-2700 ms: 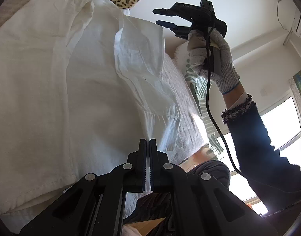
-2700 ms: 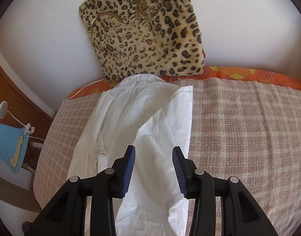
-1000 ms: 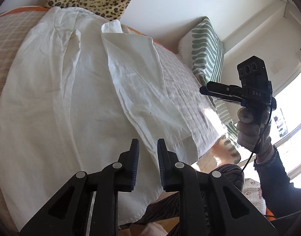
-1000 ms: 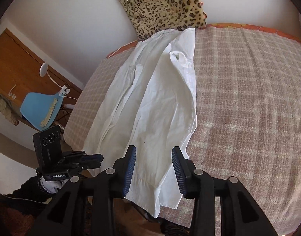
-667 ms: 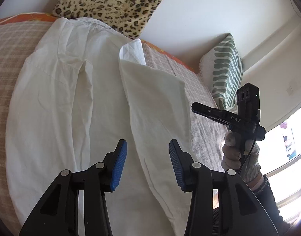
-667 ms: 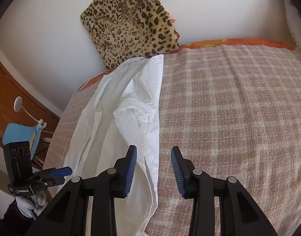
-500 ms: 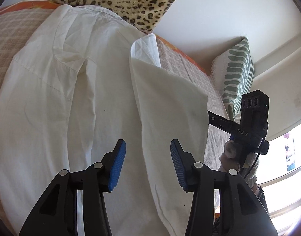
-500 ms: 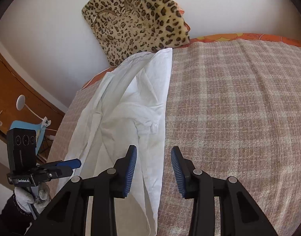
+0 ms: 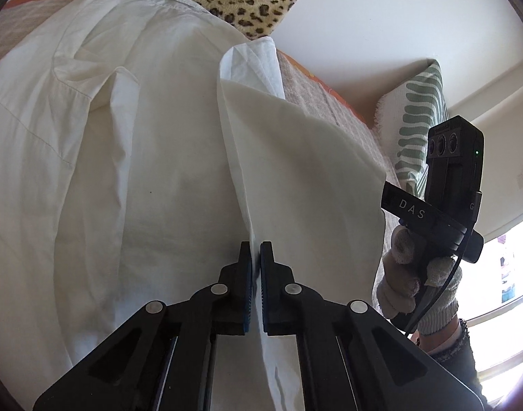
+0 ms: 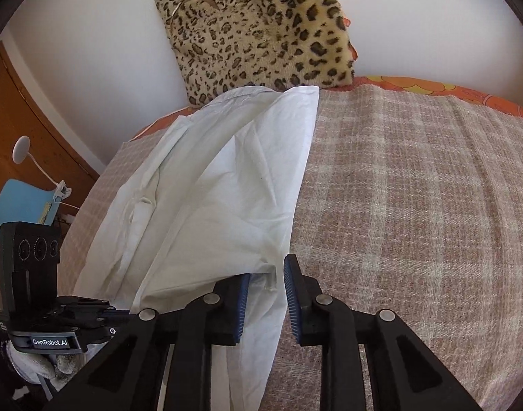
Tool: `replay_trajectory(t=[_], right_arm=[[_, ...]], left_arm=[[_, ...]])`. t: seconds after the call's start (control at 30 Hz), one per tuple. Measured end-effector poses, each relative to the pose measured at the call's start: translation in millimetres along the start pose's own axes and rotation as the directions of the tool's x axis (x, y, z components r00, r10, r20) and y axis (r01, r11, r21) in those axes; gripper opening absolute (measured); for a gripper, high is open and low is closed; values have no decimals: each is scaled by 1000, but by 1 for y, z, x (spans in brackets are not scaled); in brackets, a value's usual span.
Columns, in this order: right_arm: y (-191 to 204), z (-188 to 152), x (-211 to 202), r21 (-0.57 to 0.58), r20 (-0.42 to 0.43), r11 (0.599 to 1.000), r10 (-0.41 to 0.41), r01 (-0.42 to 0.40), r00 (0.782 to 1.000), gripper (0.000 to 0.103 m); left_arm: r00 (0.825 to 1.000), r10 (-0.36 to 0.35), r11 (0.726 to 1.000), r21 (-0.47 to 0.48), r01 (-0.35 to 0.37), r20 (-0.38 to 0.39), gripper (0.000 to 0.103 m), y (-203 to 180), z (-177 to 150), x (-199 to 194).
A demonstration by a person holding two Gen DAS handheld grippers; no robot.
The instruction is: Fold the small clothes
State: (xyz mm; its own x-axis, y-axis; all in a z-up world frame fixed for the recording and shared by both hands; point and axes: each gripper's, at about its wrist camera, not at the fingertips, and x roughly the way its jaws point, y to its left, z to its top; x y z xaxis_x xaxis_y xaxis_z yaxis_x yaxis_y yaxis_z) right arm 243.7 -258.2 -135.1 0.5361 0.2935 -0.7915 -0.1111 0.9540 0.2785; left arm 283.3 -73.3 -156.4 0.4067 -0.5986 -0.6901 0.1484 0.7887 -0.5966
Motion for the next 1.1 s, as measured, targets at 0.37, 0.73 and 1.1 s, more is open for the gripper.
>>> replay_trajectory(t=[0.37,0.73,1.1], right_arm=[[-19,-4,-15,-13,32,940,-341,341,940,0],[-28,-20,-58,1,31,937,-350,350,936,25],[41,-77,-106,57,17,998,-25,24,1000,30]], left_arm=[[998,50,998,43,-51,25,1,-2,-2,5],[996,20,995,96,-28,90,7,-27,-12,-37],[990,-127,959,249,137,-55,10,-83,-103,-63]])
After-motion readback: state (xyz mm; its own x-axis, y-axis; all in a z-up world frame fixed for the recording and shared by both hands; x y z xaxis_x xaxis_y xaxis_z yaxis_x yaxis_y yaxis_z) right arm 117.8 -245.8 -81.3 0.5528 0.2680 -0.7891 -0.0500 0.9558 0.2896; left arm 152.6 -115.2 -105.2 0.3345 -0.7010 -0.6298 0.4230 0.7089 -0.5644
